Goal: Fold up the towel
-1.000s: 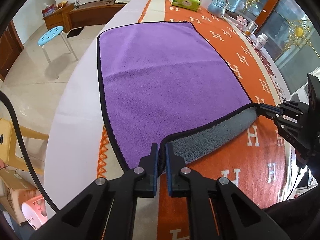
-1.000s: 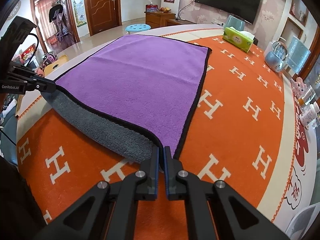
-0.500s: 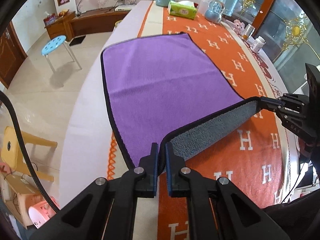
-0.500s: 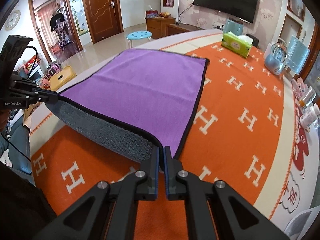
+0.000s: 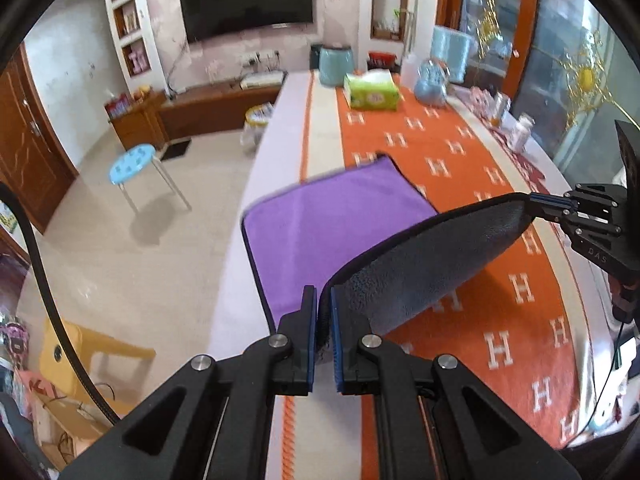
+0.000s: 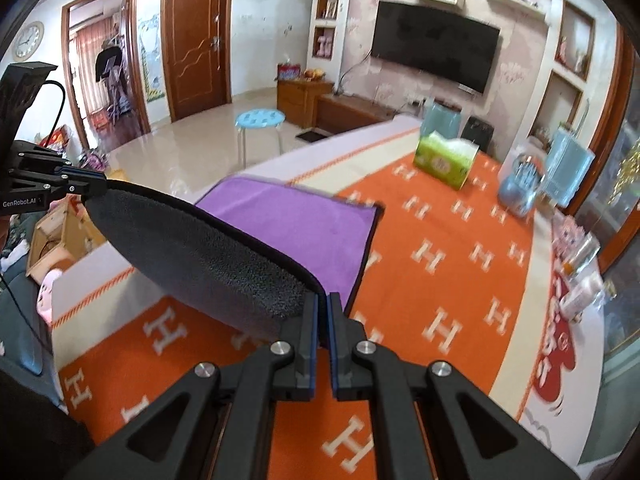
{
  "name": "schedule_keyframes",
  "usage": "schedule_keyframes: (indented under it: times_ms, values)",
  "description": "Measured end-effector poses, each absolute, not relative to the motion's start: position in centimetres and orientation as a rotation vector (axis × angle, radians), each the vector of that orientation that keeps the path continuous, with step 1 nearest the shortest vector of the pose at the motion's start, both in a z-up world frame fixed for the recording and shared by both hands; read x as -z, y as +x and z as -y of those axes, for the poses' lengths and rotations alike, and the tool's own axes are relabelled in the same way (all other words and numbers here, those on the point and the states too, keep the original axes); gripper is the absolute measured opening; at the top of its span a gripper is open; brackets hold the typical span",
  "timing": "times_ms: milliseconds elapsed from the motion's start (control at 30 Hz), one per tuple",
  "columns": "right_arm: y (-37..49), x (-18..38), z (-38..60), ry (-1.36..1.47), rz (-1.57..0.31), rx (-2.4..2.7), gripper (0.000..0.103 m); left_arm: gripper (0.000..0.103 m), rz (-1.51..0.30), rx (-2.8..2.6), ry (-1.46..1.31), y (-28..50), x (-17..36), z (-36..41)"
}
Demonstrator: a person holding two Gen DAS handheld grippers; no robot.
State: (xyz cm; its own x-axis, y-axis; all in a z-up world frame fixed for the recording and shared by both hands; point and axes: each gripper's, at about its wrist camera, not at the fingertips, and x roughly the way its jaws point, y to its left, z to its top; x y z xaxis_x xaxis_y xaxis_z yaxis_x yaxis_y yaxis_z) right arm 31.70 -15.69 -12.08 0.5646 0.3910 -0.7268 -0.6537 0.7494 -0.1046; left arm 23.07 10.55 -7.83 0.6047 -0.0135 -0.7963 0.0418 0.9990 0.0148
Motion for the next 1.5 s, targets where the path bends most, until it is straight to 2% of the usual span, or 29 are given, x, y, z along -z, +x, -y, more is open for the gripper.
schedule_keyframes:
  times_ms: [200, 433, 733, 1133, 1167, 1200, 1233, 1267, 1300, 1333, 1433, 1500]
  values:
    - [34.4, 10.3, 14.9, -0.364, -0.641, -0.587, 0.004, 0.005, -0.812, -0.007, 0.038, 25.6, 5.6, -11.7]
    - [37.6, 9.7, 12.6, -0.358, -0.523, -0.569, 0.004, 0.005, -0.753, -0.069, 0.042, 29.7, 5.6, -13.6]
    - [42.5, 13.6, 8.8, -0.420, -0.440, -0.550, 0.004, 0.005, -0.774, -0.130, 0.035, 35.7, 9.8, -16.4]
    - [46.8, 18.1, 7.4, -0.402, -0.488, -0.500, 0.007, 0.010, -0.841, -0.193, 0.012, 41.3, 16.1, -17.8]
    - [46.7, 18.4, 7.2, -0.402, -0.492, -0.495, 0.007, 0.011, -0.844, -0.198, 0.013, 41.7, 16.4, -17.7]
    - [46.8, 18.5, 7.2, -0.401, -0.496, -0.490, 0.008, 0.018, -0.847, -0.209, 0.015, 42.0, 16.7, -17.7]
    - [47.1, 18.8, 7.2, -0.399, -0.505, -0.480, 0.011, 0.032, -0.848, -0.216, 0.016, 41.9, 16.7, -17.6]
    - [47.2, 19.0, 7.3, -0.395, -0.514, -0.474, 0.014, 0.038, -0.847, -0.224, 0.013, 42.0, 16.9, -17.7]
    - [47.3, 19.1, 7.3, -0.391, -0.523, -0.473, 0.022, 0.049, -0.844, -0.231, 0.008, 42.1, 16.9, -17.7]
    - [47.6, 19.3, 7.4, -0.383, -0.541, -0.477, 0.034, 0.055, -0.840, -0.236, 0.002, 42.0, 16.9, -17.9]
    - [47.5, 19.5, 7.5, -0.380, -0.544, -0.468, 0.049, 0.062, -0.840, -0.250, -0.021, 41.7, 16.9, -18.1]
    - [47.4, 19.4, 7.5, -0.379, -0.545, -0.468, 0.055, 0.067, -0.846, -0.259, -0.035, 41.4, 16.9, -18.1]
